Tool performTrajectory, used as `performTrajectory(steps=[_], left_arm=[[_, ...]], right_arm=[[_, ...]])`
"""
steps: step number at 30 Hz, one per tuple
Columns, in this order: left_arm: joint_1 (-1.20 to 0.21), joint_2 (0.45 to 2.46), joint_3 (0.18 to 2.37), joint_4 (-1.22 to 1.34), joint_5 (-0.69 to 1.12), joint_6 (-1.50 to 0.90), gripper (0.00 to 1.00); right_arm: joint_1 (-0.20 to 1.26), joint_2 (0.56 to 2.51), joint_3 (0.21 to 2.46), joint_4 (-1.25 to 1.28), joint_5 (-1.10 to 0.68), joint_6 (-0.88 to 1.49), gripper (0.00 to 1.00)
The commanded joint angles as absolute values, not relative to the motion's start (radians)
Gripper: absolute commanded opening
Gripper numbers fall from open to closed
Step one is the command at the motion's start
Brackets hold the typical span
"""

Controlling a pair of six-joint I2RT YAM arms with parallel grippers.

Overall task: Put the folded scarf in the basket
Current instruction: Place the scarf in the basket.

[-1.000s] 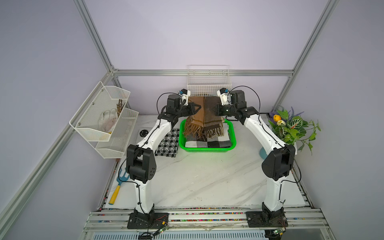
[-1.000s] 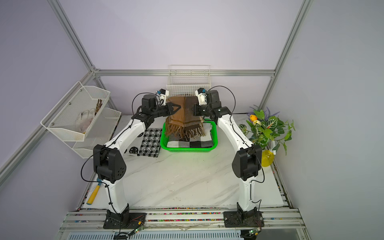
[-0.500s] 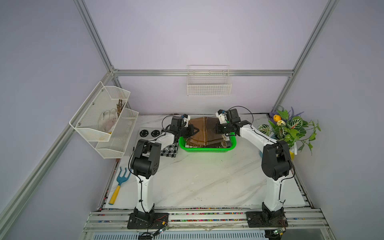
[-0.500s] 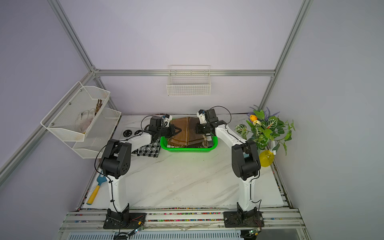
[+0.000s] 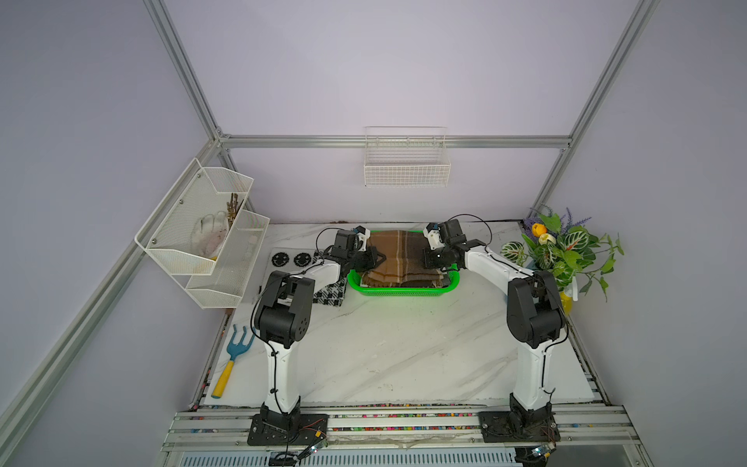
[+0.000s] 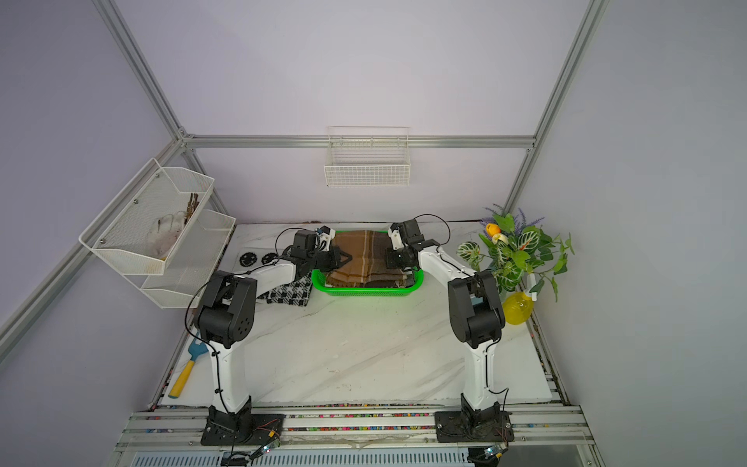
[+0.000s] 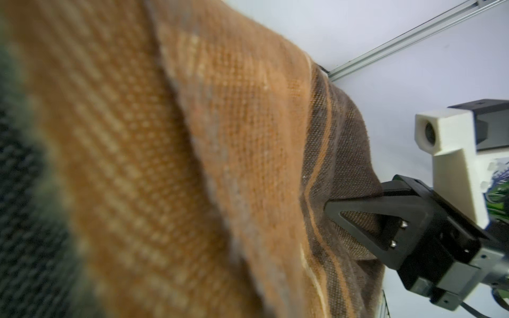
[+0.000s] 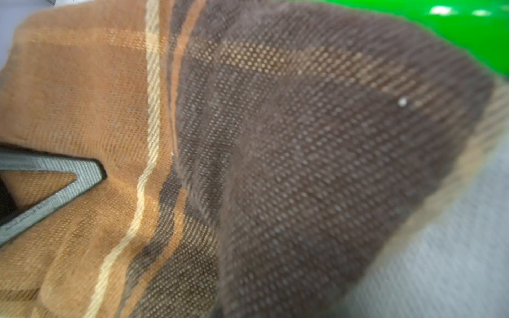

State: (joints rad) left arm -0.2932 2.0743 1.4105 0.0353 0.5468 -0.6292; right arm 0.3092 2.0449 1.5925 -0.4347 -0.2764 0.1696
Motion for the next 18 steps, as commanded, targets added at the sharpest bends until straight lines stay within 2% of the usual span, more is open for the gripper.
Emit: performTrajectory(steps=[1, 6, 7, 8, 10, 16, 18], left_arm=[[-0.292, 2.055, 1.399, -0.048, 0.476, -0.567, 0.04], [-0.292, 2.046, 1.392, -0.056, 0.476, -0.566, 0.1], [-0.292, 2.035, 1.387, -0.057, 0.47, -0.566, 0.15], [-0.293, 2.023, 1.383, -0.064, 0.459, -0.562, 0.24], [-0.292, 2.001, 1.382, -0.081, 0.457, -0.55, 0.26], [-0.292, 1.929, 1.364, -0.094, 0.442, -0.554, 0.42], [-0.291, 1.909, 1.367, -0.114, 0.434, -0.546, 0.44]], right_arm=[[0.299, 2.059, 1.575, -0.457, -0.21, 0.16, 0.18], [0.3, 2.041, 1.577, -0.458, -0.199, 0.163, 0.29], [0.3, 2.027, 1.572, -0.459, -0.189, 0.164, 0.33], [0.3, 2.011, 1.565, -0.46, -0.185, 0.166, 0.37], [0.299, 1.981, 1.554, -0.462, -0.17, 0.174, 0.42], [0.3, 1.922, 1.534, -0.473, -0.103, 0.184, 0.47], [0.301, 1.892, 1.514, -0.456, -0.086, 0.186, 0.48]])
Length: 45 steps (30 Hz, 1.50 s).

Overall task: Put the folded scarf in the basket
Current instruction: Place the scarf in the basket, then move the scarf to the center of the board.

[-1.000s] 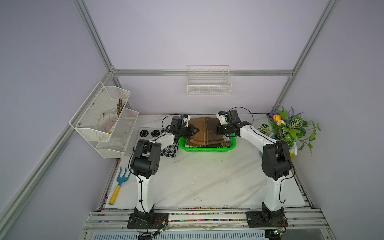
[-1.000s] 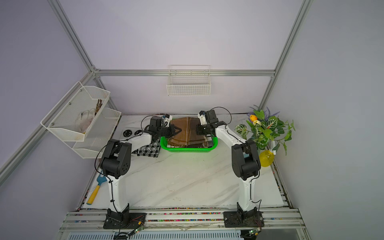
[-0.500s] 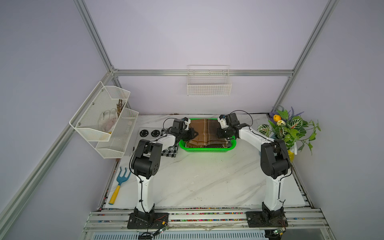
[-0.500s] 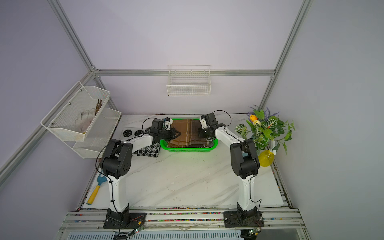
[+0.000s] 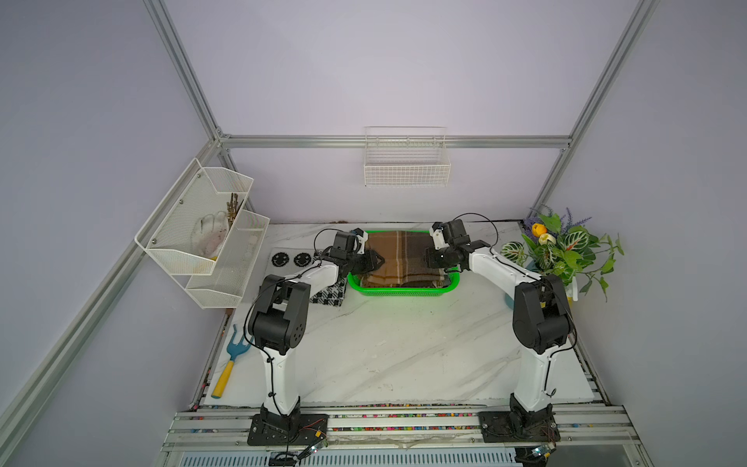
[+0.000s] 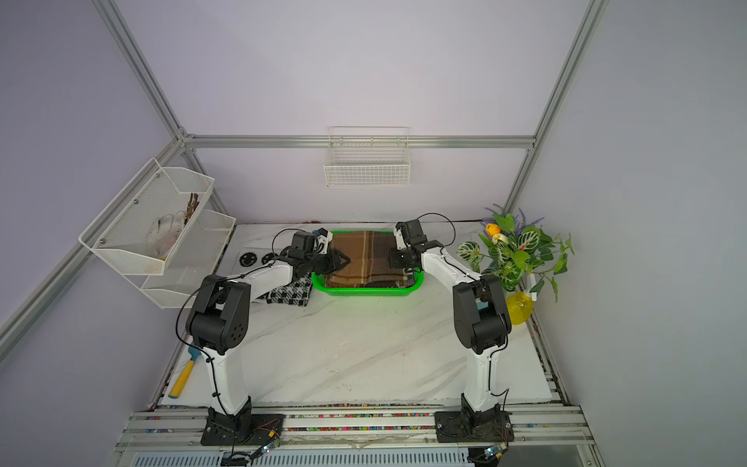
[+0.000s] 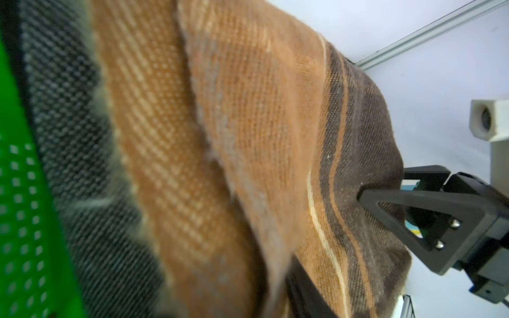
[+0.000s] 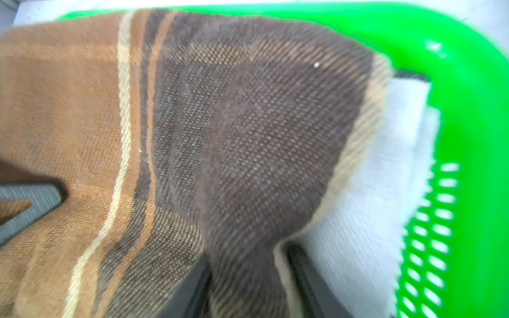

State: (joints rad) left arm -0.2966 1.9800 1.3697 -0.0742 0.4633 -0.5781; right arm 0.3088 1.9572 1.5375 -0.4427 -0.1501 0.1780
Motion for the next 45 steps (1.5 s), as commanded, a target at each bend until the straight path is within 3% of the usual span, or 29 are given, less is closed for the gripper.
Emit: performTrajectory(steps=[1, 9, 18, 23, 29, 36, 45], left_arm=[[-0.29, 1.899, 1.369, -0.126, 0.43, -0.542, 0.45], [-0.28, 1.822, 1.351, -0.178, 0.392, -0.523, 0.47], [-0.226, 1.638, 1.256, -0.245, 0.296, -0.482, 0.49], [-0.182, 1.488, 1.151, -0.25, 0.248, -0.5, 0.52], [-0.167, 1.314, 0.967, -0.281, 0.006, -0.468, 0.55], [-0.173, 1.405, 0.845, -0.194, 0.025, -0.456, 0.65], [-0.267, 1.534, 0.863, -0.141, -0.165, -0.373, 0.74]], right_arm=[[0.302, 1.878, 1.51, -0.457, -0.072, 0.189, 0.49], [0.332, 1.858, 1.542, -0.533, 0.078, 0.171, 0.55], [0.417, 1.77, 1.551, -0.596, 0.102, 0.148, 0.58], [0.468, 1.641, 1.448, -0.561, 0.039, 0.166, 0.59], [0.559, 1.478, 1.305, -0.506, -0.012, 0.19, 0.6], [0.599, 1.339, 1.151, -0.442, -0.052, 0.213, 0.6], [0.602, 1.241, 1.056, -0.371, -0.089, 0.235, 0.6]])
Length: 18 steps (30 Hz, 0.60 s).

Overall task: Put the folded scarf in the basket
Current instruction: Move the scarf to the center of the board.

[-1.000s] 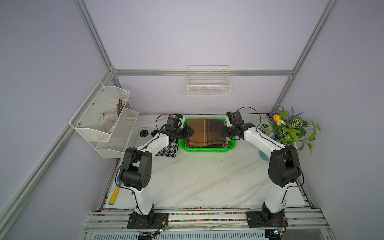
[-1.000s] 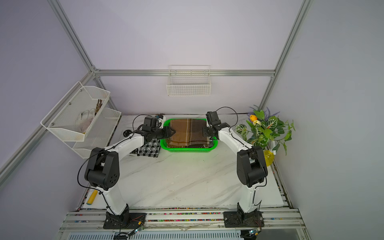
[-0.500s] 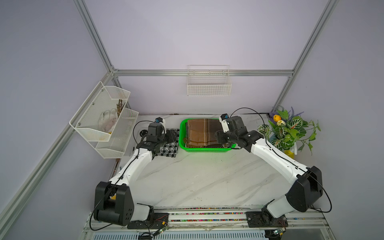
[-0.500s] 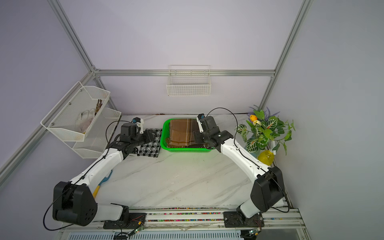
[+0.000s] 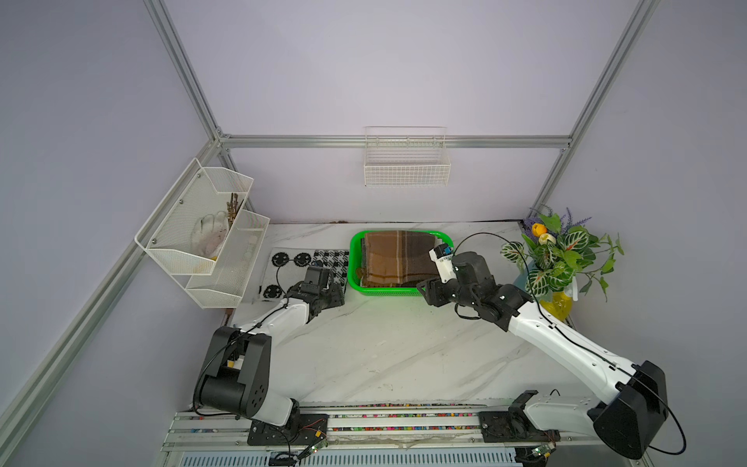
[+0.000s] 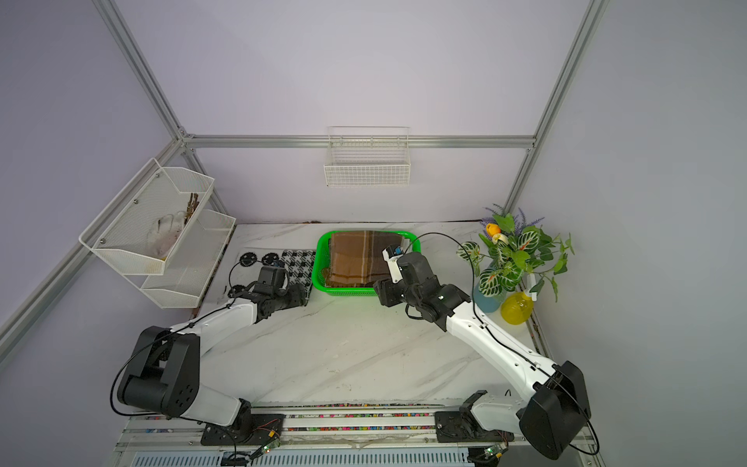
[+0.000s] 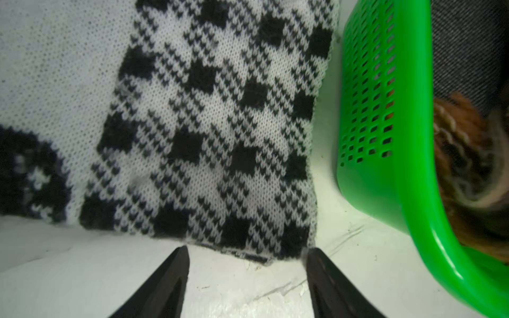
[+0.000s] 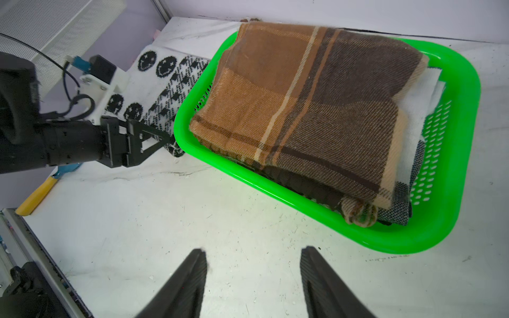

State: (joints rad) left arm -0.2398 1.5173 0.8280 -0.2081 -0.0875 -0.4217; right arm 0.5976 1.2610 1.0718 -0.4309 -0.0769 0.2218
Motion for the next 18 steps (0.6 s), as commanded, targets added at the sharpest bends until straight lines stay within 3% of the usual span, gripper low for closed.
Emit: performTrajectory(steps=[1, 6, 13, 18], left_arm=[[-0.283, 1.547, 0.873, -0.135, -0.191, -0.357, 0.75], [-0.324, 1.621, 0.903, -0.133, -0.303, -0.327, 0.77], [-0.328, 1.703, 0.874, -0.078, -0.295, -0.378, 0.75], [-0.329, 1.707, 0.844, -0.072, -0.27, -0.423, 0.6]], right_arm=[[0.603, 1.24, 1.053, -0.367, -0.089, 0.236, 0.6], [0.606, 1.246, 1.044, -0.356, -0.113, 0.239, 0.59], [0.607, 1.25, 1.039, -0.355, -0.114, 0.235, 0.59], [0.607, 1.25, 1.034, -0.35, -0.107, 0.234, 0.59]])
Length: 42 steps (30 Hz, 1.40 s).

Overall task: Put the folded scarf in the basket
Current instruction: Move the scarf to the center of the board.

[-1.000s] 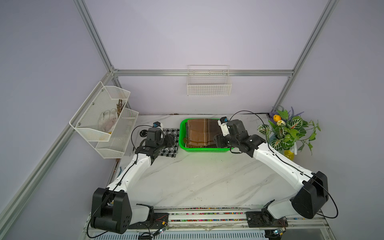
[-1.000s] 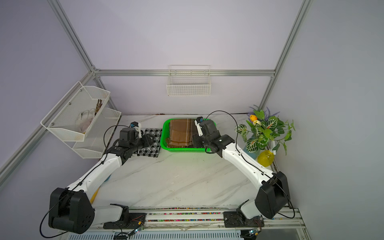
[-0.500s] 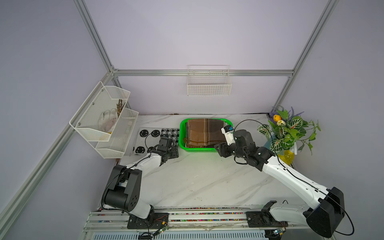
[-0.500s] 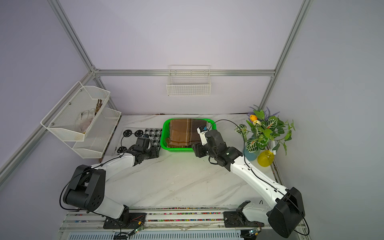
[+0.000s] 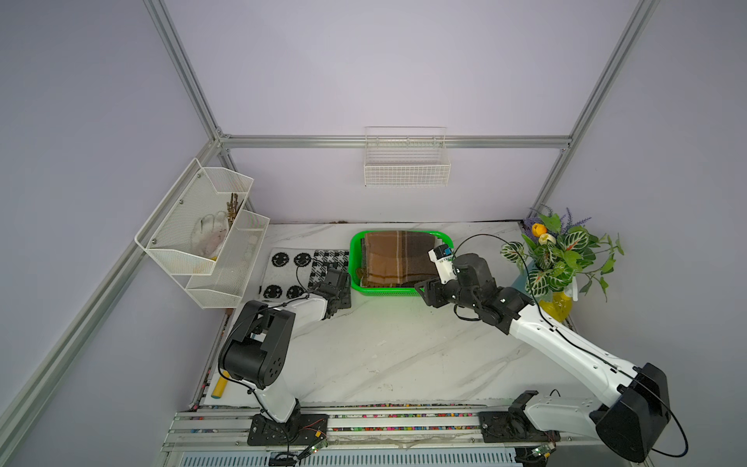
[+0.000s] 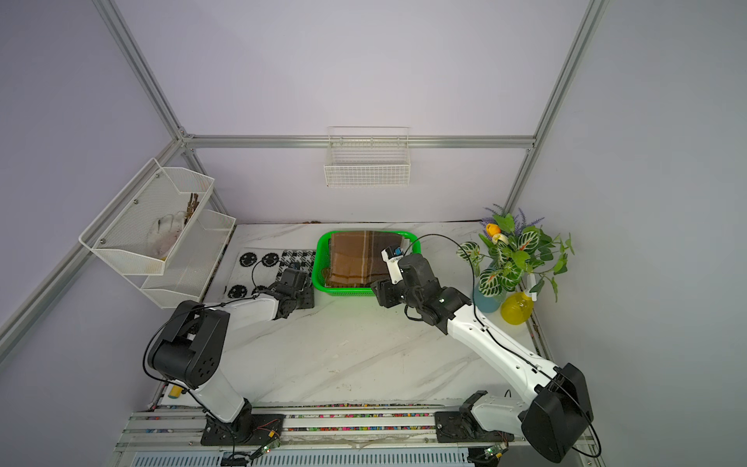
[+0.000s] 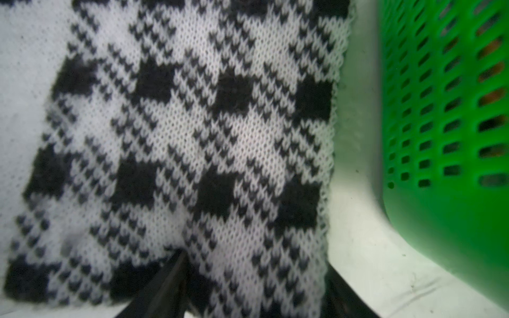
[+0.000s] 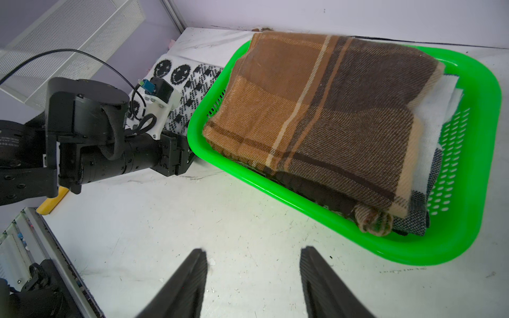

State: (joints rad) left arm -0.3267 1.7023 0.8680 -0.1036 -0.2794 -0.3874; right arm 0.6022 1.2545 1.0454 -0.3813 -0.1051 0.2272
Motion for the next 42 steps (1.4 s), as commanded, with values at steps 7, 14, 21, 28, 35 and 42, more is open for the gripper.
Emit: performTrajectory(steps=[7, 14, 21, 28, 35, 42], left_arm=[[-0.33, 1.754, 0.856, -0.144, -0.262, -0.45, 0.35], [-0.331, 1.637, 0.766, -0.166, -0.228, -0.496, 0.0], [-0.371, 1.475, 0.623, -0.2, -0.205, -0.552, 0.0], [-0.47, 1.353, 0.527, -0.192, -0.188, -0.625, 0.0], [-0.67, 1.354, 0.503, -0.19, -0.233, -0.718, 0.0], [-0.845, 1.392, 0.506, -0.202, -0.261, -0.785, 0.0]], right_arm=[[0.607, 1.237, 1.021, -0.345, -0.104, 0.233, 0.59], [0.607, 1.233, 1.002, -0.33, -0.133, 0.242, 0.59], [0.615, 1.243, 0.97, -0.297, -0.209, 0.266, 0.58], [0.663, 1.305, 0.943, -0.252, -0.315, 0.289, 0.57], [0.7, 1.379, 0.878, -0.131, -0.393, 0.363, 0.6], [0.706, 1.469, 0.854, -0.028, -0.475, 0.419, 0.64]])
